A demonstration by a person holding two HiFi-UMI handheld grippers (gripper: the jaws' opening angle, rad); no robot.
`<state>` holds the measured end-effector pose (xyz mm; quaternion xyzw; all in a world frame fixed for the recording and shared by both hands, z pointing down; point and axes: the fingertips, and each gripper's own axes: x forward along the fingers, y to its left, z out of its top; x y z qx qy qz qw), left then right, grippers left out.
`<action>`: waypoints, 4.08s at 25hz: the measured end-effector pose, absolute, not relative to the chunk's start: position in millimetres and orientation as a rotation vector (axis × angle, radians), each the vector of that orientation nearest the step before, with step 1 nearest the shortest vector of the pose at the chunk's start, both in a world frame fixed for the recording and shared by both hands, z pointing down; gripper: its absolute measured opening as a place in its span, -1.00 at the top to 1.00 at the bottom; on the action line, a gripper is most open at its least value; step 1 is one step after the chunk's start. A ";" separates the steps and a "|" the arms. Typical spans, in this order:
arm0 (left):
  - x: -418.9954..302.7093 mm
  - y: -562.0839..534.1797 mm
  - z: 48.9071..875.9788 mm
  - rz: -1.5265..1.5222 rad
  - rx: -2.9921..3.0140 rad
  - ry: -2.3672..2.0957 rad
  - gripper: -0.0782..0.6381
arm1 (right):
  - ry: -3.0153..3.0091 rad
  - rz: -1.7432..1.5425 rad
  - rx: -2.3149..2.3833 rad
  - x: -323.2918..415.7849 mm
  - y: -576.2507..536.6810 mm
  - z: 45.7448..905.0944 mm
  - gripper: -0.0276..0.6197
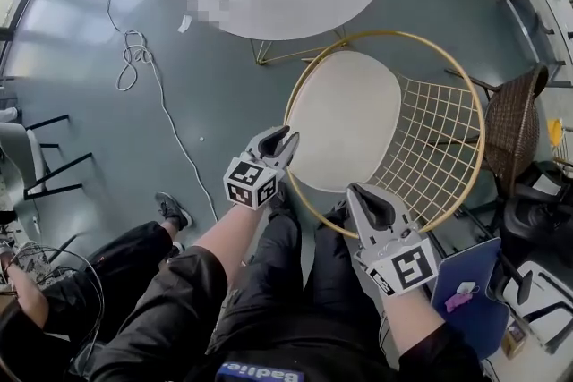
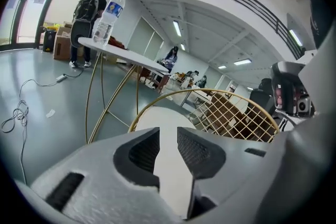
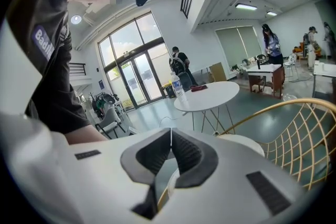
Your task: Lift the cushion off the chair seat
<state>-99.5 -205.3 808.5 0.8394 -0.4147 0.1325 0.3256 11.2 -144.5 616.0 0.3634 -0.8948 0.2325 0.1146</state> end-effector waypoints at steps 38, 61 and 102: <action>-34.8 -197.4 790.8 0.519 2.115 -0.919 0.62 | -2.640 0.642 1.143 54.5 -97.1 535.4 0.83; 6.2 -153.7 535.0 0.328 2.375 -0.826 0.67 | -2.639 0.467 1.319 100.8 -69.8 423.9 0.83; -43.8 -83.3 363.8 -0.025 2.418 -0.848 0.67 | -2.708 0.332 1.160 43.0 -62.8 372.0 0.83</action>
